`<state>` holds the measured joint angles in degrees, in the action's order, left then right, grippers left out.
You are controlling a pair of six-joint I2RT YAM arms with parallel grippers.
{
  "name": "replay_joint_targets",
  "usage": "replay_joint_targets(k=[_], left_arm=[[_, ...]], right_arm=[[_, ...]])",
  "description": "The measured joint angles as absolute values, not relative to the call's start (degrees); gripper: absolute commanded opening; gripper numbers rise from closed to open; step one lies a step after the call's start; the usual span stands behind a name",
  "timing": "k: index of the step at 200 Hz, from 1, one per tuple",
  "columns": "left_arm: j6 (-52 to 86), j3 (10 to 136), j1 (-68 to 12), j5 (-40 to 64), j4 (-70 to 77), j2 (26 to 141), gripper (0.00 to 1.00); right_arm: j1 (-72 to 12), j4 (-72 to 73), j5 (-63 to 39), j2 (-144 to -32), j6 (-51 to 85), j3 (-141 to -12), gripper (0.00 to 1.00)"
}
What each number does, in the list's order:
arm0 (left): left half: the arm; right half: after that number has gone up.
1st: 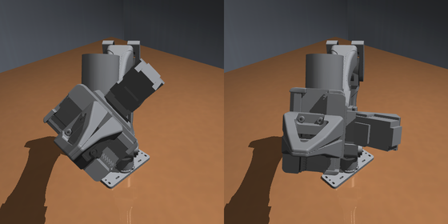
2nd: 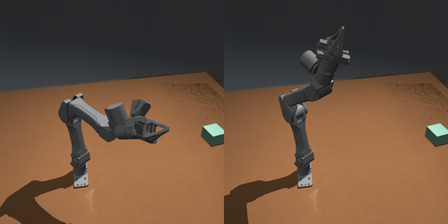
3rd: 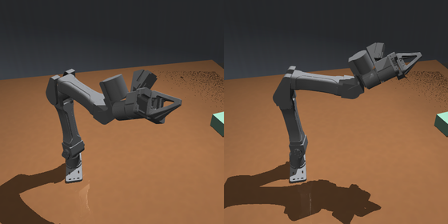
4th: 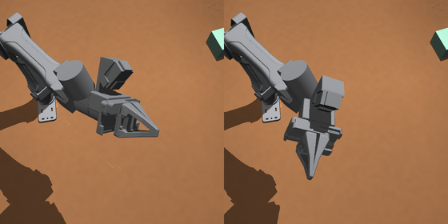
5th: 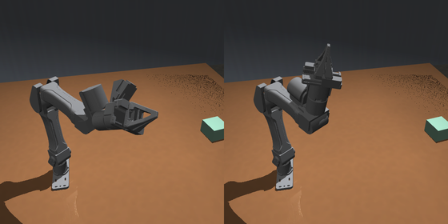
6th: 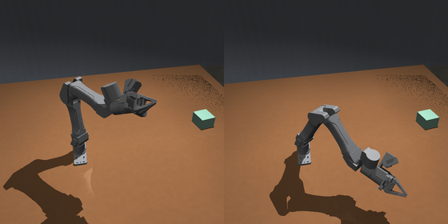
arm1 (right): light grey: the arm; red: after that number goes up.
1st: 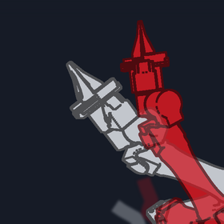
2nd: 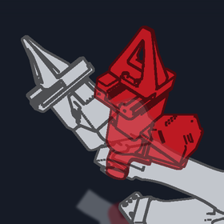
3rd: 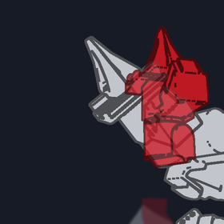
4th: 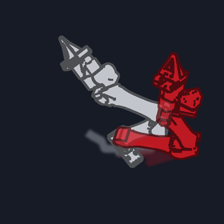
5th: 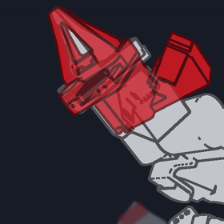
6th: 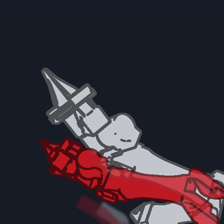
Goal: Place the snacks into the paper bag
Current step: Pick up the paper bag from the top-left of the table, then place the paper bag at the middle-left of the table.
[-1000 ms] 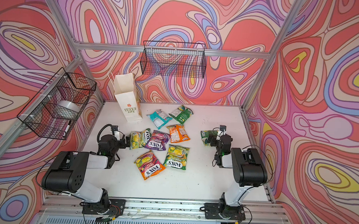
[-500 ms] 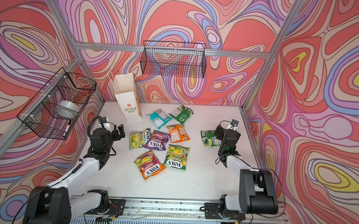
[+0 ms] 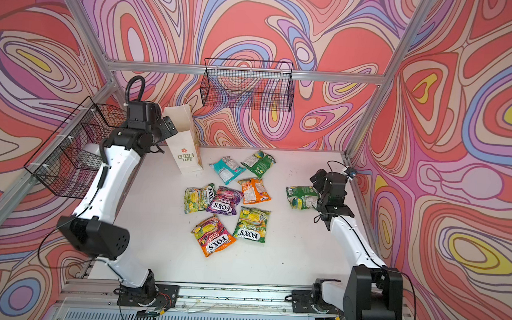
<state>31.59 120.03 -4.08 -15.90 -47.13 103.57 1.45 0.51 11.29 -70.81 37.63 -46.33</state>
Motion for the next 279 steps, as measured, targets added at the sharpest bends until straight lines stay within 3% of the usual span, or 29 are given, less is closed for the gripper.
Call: replay_joint_targets(k=[22, 42, 81, 102, 136, 161, 228, 279], left_arm=[[32.6, 142.7, -2.0, -15.4, -57.3, 120.0, 0.98], [33.1, 152.9, -0.7, -15.1, -62.3, 128.3, 0.9], [33.5, 147.0, 1.4, -13.6, -61.5, 129.4, 0.66], [32.9, 146.3, 2.3, -12.9, -59.5, 129.8, 0.48], [31.7, 146.5, 2.5, -12.1, -56.1, 129.8, 0.1], [31.1, 146.5, 2.6, -11.9, -54.7, 129.8, 0.0], [31.9, 147.2, 3.9, -4.0, -53.4, 128.8, 0.0], [32.6, 142.6, 3.7, -0.4, -52.7, 112.2, 0.0]], right_arm=[[1.5, -3.9, 8.1, -68.5, 37.8, -48.0, 0.98], [1.4, -6.3, 5.8, -65.0, 37.8, -48.0, 0.98], [1.4, -9.4, 2.9, -62.4, 36.7, -48.1, 0.98], [1.4, -10.9, 1.6, -62.7, 36.2, -48.1, 0.98], [1.4, -11.6, 0.2, -64.2, 36.1, -48.1, 0.98], [1.4, -11.9, -0.9, -65.2, 36.1, -48.1, 0.98], [1.4, -15.9, -2.2, -67.2, 36.1, -51.0, 0.98], [-0.1, -19.8, -3.3, -68.5, 36.1, -51.6, 0.98]])
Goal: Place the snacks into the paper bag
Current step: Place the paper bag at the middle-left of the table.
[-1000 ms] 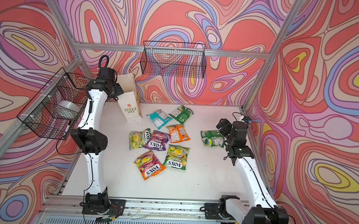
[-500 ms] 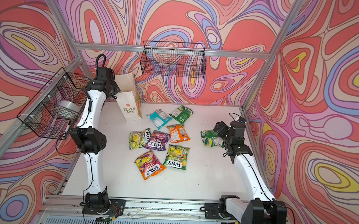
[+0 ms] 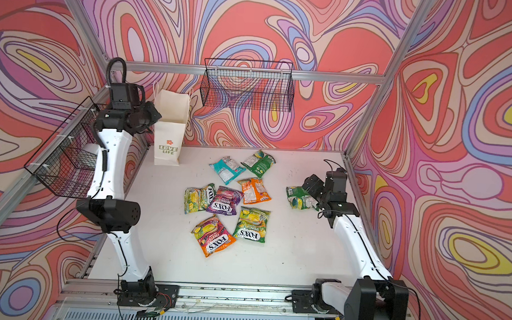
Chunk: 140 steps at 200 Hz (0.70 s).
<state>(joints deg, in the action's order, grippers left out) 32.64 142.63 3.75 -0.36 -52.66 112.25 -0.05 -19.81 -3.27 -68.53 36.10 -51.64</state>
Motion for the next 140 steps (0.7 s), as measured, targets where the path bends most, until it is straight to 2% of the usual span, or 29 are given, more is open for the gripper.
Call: replay_joint_targets(k=[35, 89, 140], left_arm=[[32.6, 141.2, 3.7, 0.2, -52.9, 101.1, 0.0], [32.4, 118.5, 2.5, -0.6, -55.4, 83.7, 0.0], [31.9, 106.7, 2.2, 0.3, -60.7, 71.2, 0.0]], right_arm=[[-3.8, -21.8, -3.9, -69.8, 36.1, -52.5, 0.98], [-7.5, -22.5, -4.2, -71.0, 36.0, -53.8, 0.98], [-9.2, -23.7, -4.8, -71.9, 35.5, -53.9, 0.98]])
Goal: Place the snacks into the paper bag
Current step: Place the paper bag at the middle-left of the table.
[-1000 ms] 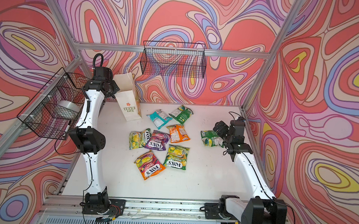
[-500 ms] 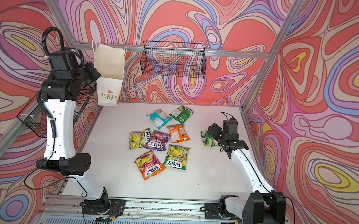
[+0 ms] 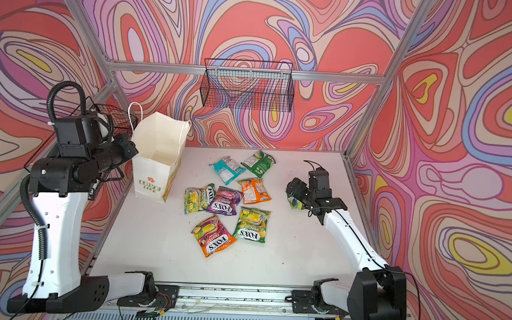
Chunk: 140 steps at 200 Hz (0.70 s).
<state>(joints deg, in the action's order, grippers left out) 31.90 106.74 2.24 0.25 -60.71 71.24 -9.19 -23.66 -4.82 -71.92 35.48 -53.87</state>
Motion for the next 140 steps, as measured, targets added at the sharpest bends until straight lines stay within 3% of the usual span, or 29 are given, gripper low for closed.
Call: replay_joint_targets(k=[140], left_arm=[[33.7, 65.8, 2.2, -1.7, -64.0, 42.0, 0.0]], right_arm=[[-11.0, -21.3, -0.5, -71.8, 35.3, -48.3, 0.98]])
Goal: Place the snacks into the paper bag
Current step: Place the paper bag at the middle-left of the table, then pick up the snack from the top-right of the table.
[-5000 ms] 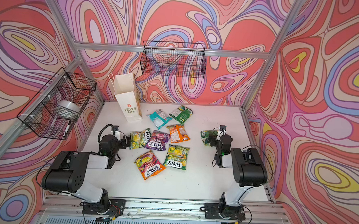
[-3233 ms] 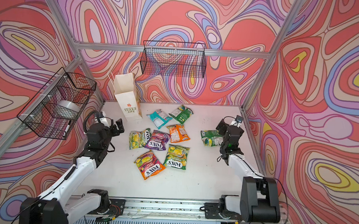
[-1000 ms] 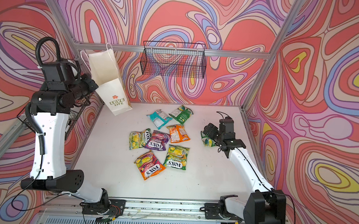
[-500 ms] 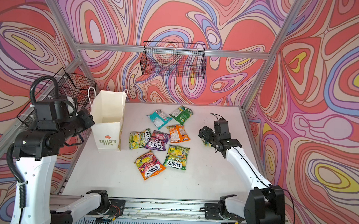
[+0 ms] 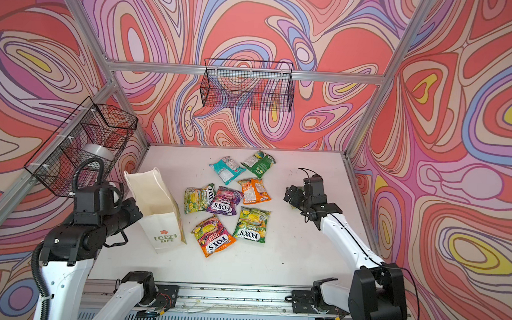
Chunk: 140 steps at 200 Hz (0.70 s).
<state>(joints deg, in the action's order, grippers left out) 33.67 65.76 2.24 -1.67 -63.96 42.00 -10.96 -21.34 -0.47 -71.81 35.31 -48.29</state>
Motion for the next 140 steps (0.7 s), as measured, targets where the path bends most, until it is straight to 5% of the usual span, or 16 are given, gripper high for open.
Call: replay_joint_targets(k=[76, 140], left_arm=[[32.2, 60.3, 2.2, -1.5, -56.1, 38.9, 0.0], [27.1, 55.8, 1.4, -2.0, -49.5, 35.3, 0.0]], right_arm=[[-10.5, -24.0, 14.1, -76.1, 38.7, -48.8, 0.98], [-1.4, -20.6, 14.6, -82.1, 41.1, -49.3, 0.98]])
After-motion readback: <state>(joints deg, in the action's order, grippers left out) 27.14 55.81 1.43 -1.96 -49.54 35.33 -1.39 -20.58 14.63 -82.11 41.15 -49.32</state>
